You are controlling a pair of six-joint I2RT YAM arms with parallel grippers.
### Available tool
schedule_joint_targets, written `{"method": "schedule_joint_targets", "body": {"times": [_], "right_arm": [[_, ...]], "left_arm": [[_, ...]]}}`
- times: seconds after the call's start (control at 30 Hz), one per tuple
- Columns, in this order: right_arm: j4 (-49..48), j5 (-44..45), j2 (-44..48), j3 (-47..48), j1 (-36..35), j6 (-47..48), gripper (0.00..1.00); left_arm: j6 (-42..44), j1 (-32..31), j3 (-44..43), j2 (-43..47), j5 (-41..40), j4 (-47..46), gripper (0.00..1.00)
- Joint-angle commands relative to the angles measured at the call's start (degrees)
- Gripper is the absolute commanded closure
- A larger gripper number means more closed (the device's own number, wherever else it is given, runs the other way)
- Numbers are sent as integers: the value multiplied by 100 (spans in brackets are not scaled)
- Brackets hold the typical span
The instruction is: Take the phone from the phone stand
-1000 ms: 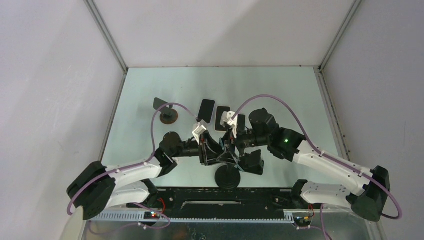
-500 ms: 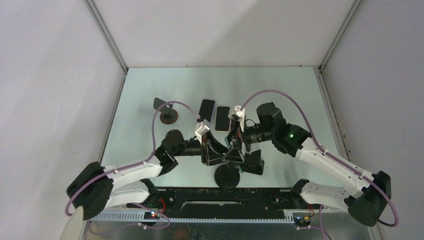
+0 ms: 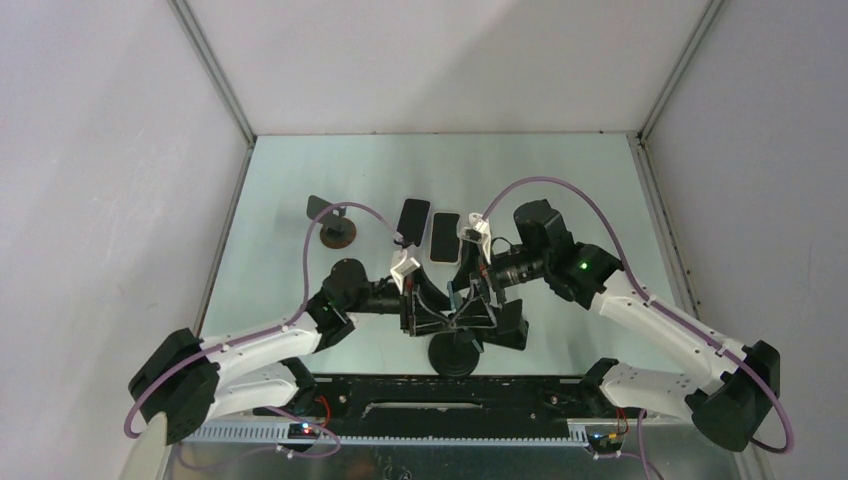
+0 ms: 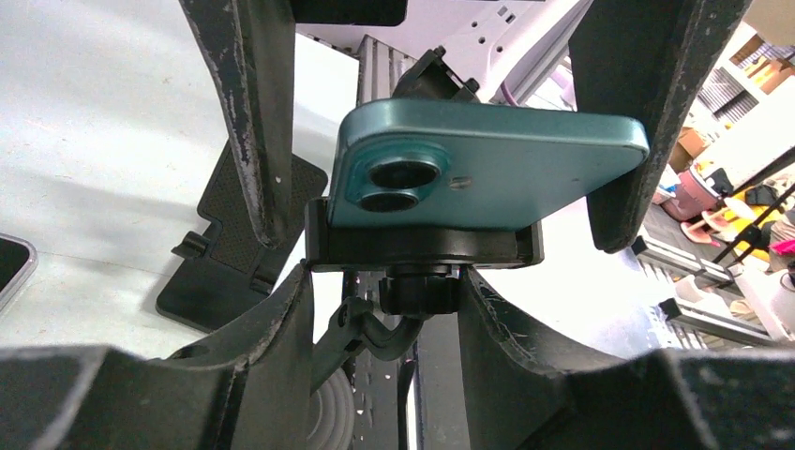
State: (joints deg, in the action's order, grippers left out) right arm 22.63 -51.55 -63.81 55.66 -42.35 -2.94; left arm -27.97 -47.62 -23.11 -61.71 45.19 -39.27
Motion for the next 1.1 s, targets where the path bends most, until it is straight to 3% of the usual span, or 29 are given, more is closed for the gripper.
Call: {"method": "schedule_joint_targets", "body": {"times": [0.0,0.27,0.6,0.83,1.03,1.07], "right_arm": [[-137,-100,31,256,73,272,1],[166,-118,24,261,-97,1101,3],[207,681,123,257,-102,1085,15],[478,918,231,255,-189,1141,10],[416,928,202,257,-223,1104,17],[393,928,198,259,-239,1092,21]], "left_arm": [[207,-55,-236,54,423,-286,100],[212,-53,-265,21,458,-301,100],[234,-53,-256,1,449,-275,100],[231,-54,-246,-29,425,-293,100],[239,-50,-253,-39,423,-275,100],[239,-52,-254,-44,419,-266,100]]}}
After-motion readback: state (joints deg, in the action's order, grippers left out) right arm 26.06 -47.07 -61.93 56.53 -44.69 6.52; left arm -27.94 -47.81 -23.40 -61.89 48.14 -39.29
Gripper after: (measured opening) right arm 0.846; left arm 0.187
